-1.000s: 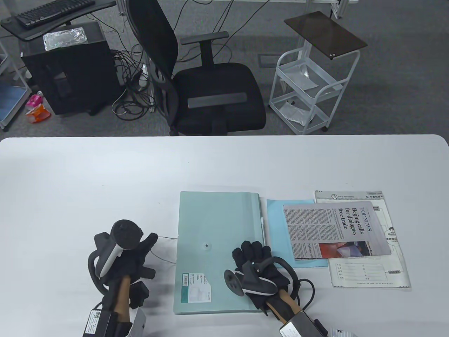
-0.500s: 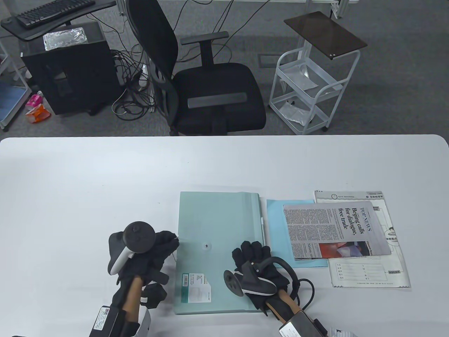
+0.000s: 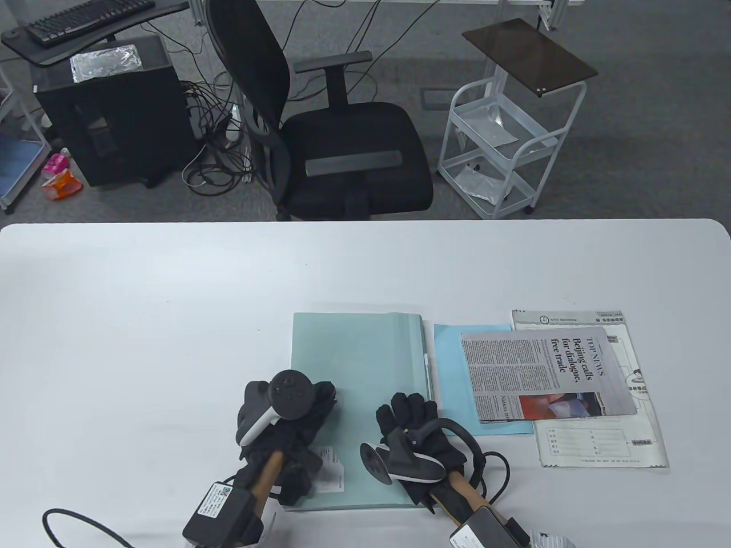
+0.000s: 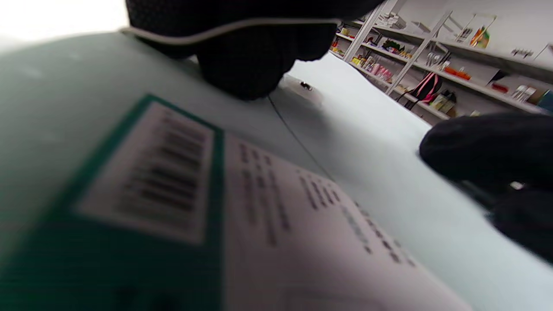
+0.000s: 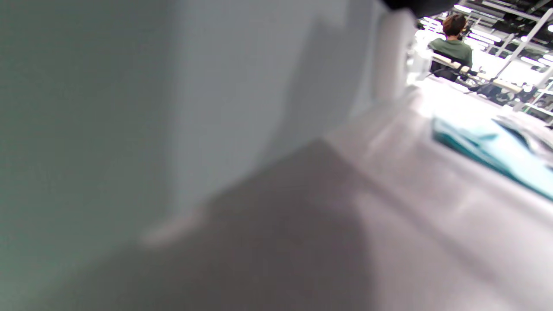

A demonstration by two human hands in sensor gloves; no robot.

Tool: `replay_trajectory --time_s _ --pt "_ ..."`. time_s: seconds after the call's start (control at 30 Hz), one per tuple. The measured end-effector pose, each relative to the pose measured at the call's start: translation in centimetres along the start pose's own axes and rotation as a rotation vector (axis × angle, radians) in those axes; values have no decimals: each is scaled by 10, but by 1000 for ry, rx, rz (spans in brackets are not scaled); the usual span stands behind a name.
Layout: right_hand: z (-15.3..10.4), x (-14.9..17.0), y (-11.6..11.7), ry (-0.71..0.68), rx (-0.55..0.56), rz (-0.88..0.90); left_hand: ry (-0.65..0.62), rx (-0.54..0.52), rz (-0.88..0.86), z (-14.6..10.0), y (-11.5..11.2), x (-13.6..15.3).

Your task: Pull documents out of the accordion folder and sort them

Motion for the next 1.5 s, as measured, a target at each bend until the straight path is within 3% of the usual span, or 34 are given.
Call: replay_trajectory --time_s 0.13,0.47,0.8,1.0,1.13,1.23,1.5 --pt "0 0 0 0 1 -8 35 7 222 8 -4 -14" --pt "1 -3 -2 5 4 -51 53 44 555 22 -19 -38" --pt "1 -4 -2 5 8 -56 85 129 612 24 -20 -43" --pt "0 -3 -3 2 17 -39 96 128 589 22 -14 -38" --pt "0 -1 -4 2 23 -11 109 78 642 14 -10 -35" --pt "-2 0 -5 -2 28 -7 123 98 686 6 -8 -31" --pt "-6 25 -22 52 76 106 143 75 612 -10 10 -6"
Point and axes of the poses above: the tracker on the back of each hand, its own x axis roughly to the little-finger side, its own z axis roughly from the wrist to the fingertips, y = z × x, the point moved 3 cm from there along z, roughly from the wrist to the fingertips, and after that the axes turned 2 degrees about z, right-handed, at the moved point
